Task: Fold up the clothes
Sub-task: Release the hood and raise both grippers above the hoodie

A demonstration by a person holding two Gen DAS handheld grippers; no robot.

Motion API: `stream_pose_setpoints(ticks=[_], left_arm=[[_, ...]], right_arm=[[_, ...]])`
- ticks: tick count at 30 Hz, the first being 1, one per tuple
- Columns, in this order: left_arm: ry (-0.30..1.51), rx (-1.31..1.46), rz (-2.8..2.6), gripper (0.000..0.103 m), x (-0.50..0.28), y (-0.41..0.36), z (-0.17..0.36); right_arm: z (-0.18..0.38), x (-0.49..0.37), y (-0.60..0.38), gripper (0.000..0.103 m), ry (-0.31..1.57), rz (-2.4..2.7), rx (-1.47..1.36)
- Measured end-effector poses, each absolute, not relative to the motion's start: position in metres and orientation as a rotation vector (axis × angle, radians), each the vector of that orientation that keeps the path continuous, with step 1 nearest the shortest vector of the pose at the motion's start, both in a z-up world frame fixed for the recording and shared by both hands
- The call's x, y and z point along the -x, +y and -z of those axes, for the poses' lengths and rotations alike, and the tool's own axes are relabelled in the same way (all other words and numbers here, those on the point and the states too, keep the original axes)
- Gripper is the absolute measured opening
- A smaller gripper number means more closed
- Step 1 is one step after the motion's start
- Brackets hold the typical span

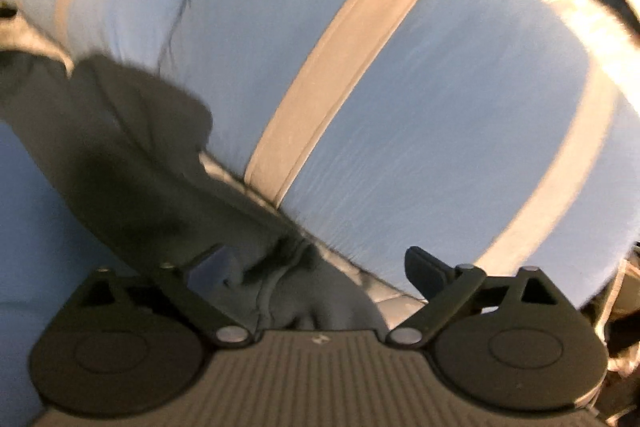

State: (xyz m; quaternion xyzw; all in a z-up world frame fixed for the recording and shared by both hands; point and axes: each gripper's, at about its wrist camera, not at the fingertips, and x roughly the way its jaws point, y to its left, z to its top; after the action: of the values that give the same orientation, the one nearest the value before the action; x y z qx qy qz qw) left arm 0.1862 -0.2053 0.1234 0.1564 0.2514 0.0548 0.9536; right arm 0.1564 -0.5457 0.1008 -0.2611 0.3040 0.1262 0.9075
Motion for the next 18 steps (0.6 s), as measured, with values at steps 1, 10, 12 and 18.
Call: stream_pose_setpoints(ticks=[1, 10, 12, 18], left_arm=[[0.504, -0.307, -0.104, 0.075, -0.176, -0.206, -0.13], [0.427, -0.195, -0.079, 0.075, -0.113, -0.216, -0.179], [0.406, -0.168, -0.076, 0.075, -0.101, -0.214, -0.192], [0.37, -0.109, -0.092, 0.087, -0.08, -0.194, -0.254]], right_arm=[[-0.112, -0.145, -0.55, 0.101, 0.609, -0.263, 0.52], [-0.188, -0.09, -0.602, 0.103, 0.506, -0.279, 0.276], [-0.193, -0.086, -0.598, 0.103, 0.484, -0.268, 0.262], [-0.257, -0.074, -0.611, 0.103, 0.416, -0.261, 0.234]])
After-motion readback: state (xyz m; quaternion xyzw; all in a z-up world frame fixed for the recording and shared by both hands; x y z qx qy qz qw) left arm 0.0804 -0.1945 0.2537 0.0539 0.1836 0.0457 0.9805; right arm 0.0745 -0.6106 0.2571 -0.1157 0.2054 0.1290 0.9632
